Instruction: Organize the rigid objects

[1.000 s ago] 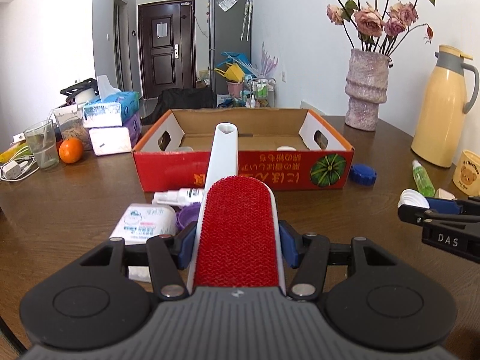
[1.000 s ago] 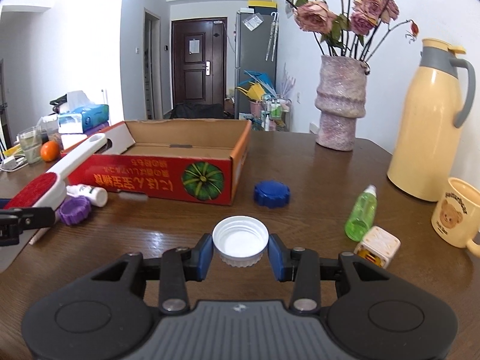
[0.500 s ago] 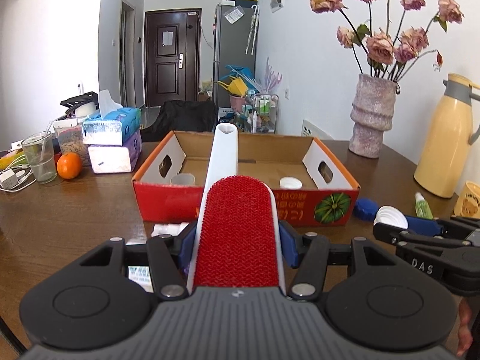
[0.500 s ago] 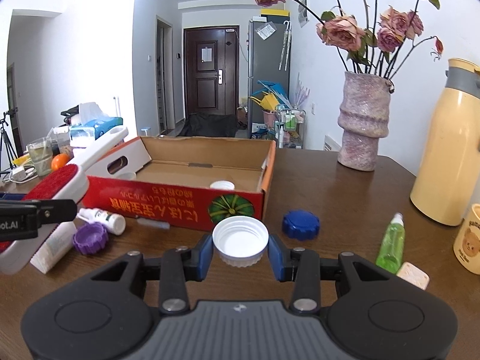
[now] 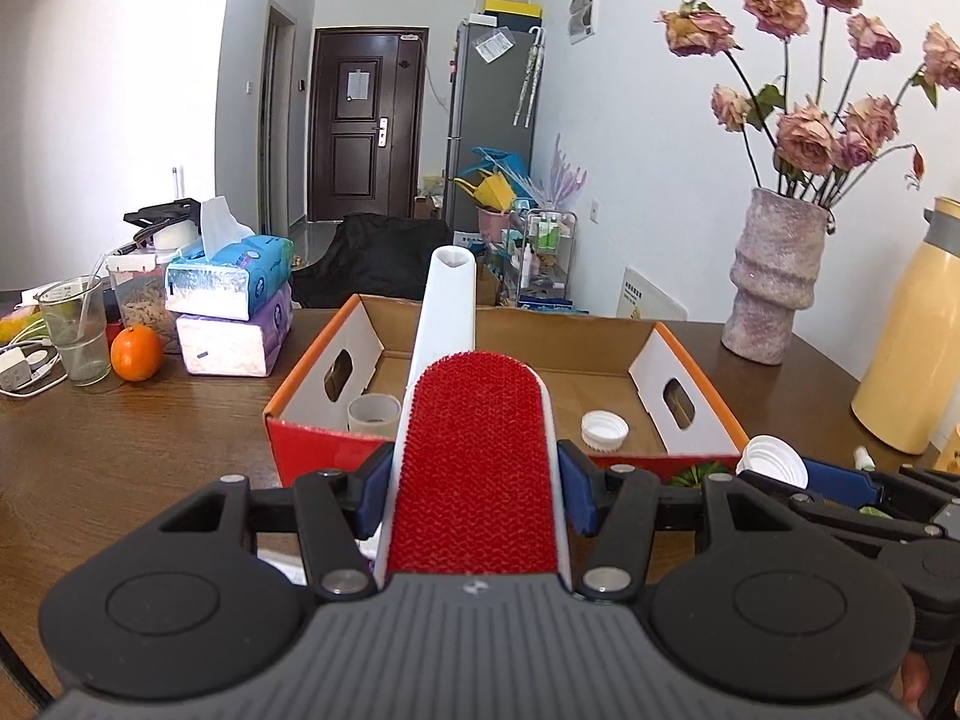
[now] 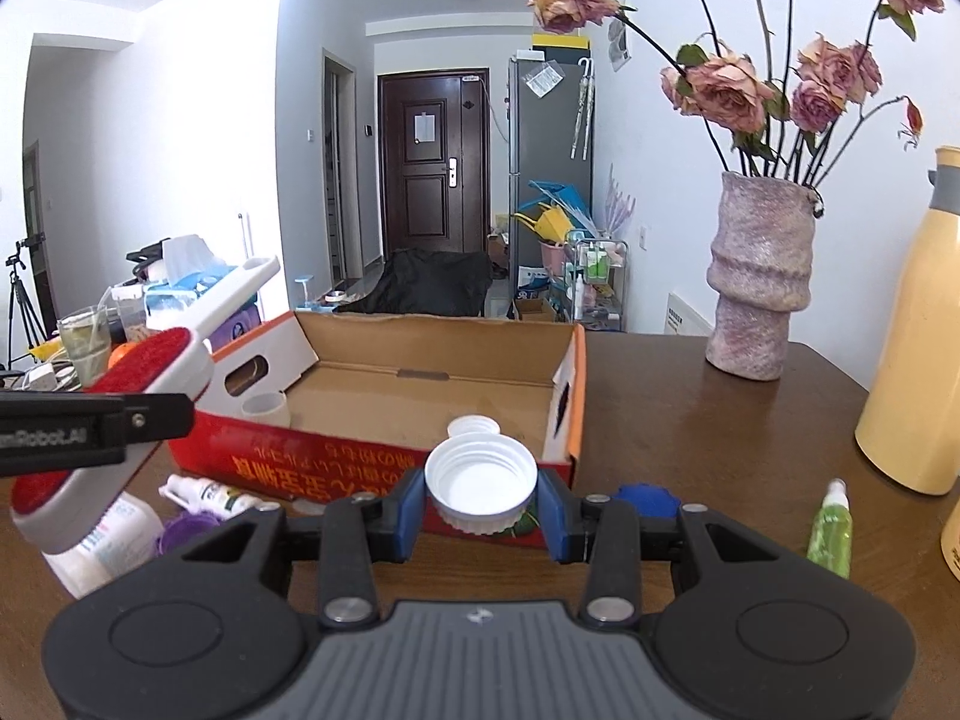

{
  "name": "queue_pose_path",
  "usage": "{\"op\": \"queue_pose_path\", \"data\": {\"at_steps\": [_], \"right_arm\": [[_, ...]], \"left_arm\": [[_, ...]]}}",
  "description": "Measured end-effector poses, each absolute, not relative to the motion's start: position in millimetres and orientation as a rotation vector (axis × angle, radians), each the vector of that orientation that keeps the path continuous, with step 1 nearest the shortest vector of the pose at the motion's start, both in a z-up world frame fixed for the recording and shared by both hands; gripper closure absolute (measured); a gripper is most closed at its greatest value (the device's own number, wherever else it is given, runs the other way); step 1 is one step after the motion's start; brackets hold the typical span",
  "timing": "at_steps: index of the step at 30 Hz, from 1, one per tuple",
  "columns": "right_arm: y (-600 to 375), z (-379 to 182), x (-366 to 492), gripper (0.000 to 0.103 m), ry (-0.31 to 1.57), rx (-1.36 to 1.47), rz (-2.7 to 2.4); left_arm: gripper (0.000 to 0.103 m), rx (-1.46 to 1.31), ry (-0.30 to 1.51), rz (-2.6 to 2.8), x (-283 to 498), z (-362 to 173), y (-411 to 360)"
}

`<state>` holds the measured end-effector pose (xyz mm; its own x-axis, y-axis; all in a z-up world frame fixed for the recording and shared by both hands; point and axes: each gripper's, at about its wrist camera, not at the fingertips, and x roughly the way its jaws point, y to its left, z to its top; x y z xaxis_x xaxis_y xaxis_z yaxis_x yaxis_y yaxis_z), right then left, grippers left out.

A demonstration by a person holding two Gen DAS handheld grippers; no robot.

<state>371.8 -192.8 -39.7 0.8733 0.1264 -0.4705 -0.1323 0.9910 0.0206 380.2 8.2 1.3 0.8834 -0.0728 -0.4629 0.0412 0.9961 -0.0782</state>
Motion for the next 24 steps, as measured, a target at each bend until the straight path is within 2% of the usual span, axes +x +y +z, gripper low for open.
{"op": "queue_pose_path", "data": {"at_steps": [24], "right_arm": [[-170,-35,436,0.064,0.471,-0.021,0.144]], "left_arm": [[0.046,-0.106,0.466,-0.025,447,9,12]]}}
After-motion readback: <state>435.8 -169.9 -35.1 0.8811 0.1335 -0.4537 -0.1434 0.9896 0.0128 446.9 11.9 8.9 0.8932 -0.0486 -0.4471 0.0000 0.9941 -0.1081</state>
